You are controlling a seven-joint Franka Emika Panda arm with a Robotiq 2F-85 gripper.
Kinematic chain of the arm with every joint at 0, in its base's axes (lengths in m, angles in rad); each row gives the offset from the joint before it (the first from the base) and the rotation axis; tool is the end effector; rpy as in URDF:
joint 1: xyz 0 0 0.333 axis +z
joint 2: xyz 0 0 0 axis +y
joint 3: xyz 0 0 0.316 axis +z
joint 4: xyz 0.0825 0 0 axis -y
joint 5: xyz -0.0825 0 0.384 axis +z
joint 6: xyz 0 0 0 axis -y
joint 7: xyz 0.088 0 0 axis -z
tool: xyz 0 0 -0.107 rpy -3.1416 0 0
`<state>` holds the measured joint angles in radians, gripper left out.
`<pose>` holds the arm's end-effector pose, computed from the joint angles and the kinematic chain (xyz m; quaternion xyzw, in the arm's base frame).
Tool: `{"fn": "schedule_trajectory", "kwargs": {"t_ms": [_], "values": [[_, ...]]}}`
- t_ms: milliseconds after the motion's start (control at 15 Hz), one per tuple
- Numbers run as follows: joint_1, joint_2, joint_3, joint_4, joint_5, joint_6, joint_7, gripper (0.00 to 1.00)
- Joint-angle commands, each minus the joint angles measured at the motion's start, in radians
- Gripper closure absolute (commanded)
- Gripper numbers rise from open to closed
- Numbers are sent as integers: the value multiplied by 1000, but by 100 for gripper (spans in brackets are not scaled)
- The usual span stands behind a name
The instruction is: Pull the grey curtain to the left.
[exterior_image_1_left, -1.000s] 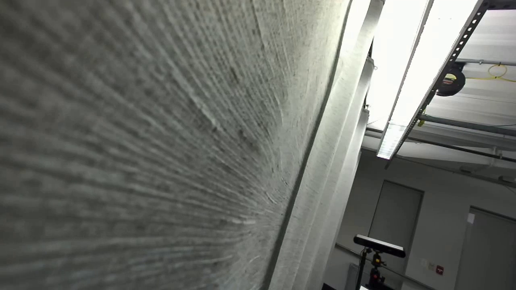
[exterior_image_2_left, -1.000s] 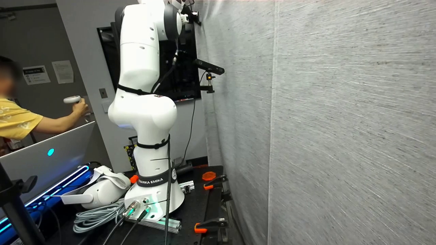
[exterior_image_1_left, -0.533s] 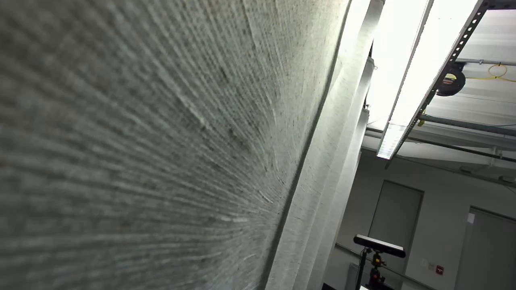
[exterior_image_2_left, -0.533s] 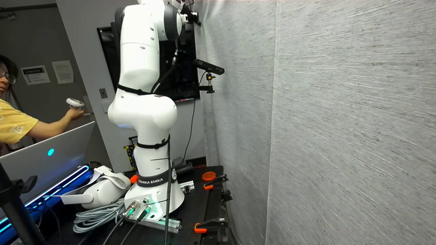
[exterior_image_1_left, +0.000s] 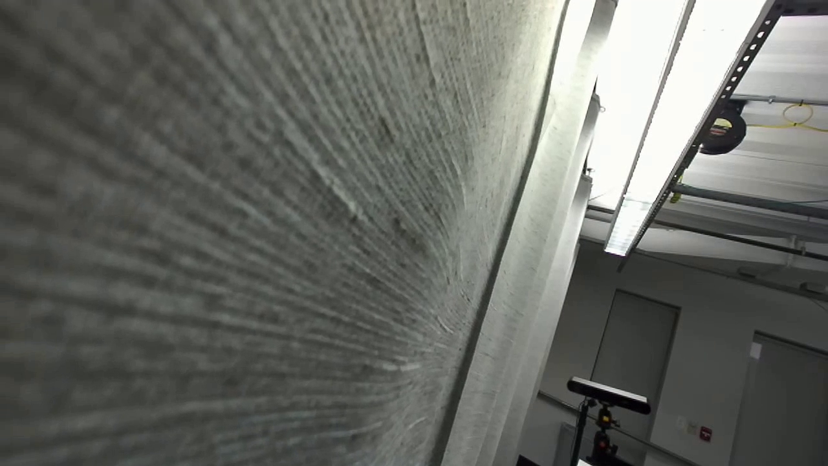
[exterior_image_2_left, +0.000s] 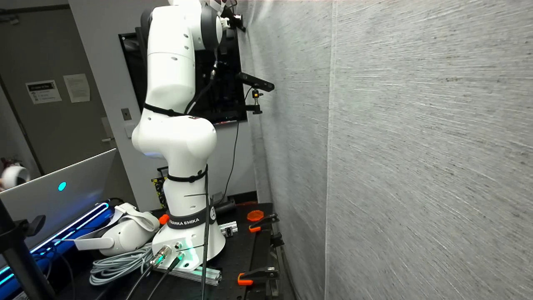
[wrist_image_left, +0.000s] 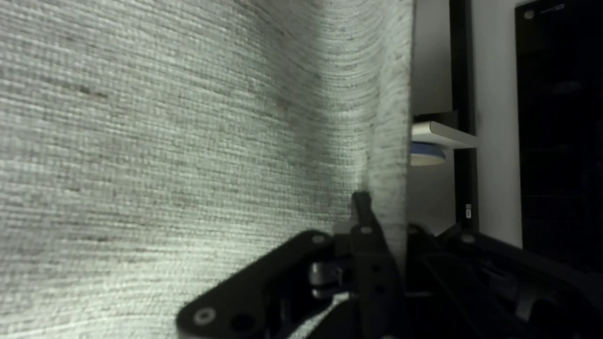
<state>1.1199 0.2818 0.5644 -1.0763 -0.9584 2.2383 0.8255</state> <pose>0.0340 0.6475 0.8056 -0.7278 -0.3963 -0.4982 0.2550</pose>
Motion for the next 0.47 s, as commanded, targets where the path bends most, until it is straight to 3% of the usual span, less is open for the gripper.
{"fn": "schedule_trajectory", "kwargs": {"t_ms": [0, 400], "values": [[0, 0, 0, 0, 0, 0, 0, 98], [1, 4, 0, 4, 0, 0, 0, 98]]}}
